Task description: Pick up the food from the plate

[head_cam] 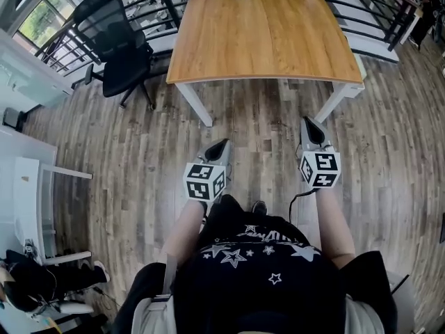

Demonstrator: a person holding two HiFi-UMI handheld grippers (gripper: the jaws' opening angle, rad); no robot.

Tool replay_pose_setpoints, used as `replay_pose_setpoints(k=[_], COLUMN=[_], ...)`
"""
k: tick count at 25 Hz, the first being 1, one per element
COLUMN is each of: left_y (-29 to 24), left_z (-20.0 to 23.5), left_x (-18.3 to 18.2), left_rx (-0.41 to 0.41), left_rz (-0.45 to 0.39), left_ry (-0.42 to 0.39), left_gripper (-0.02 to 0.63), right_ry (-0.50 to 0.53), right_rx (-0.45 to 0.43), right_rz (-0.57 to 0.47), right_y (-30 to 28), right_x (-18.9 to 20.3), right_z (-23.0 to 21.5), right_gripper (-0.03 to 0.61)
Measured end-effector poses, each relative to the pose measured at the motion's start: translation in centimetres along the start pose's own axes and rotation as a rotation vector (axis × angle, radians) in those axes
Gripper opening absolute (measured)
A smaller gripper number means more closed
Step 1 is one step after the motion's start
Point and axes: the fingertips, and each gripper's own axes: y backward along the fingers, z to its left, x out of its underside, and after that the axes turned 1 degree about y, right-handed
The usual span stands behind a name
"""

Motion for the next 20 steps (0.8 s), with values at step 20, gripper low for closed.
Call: replay_pose_setpoints(k=[20], left_y=[-7.2], left_z=[8.5], left_x=[-3.9], left_rx=[-0.024], left_rz=[-0.017], left_ry=[0.083], left_gripper=[0.000], right_ry=[-0.053], right_rx=[0.008], right_rz=[0.095], right_y=[-10.1], right_x=[1.0], right_z=[-1.9], right_gripper=[0.001])
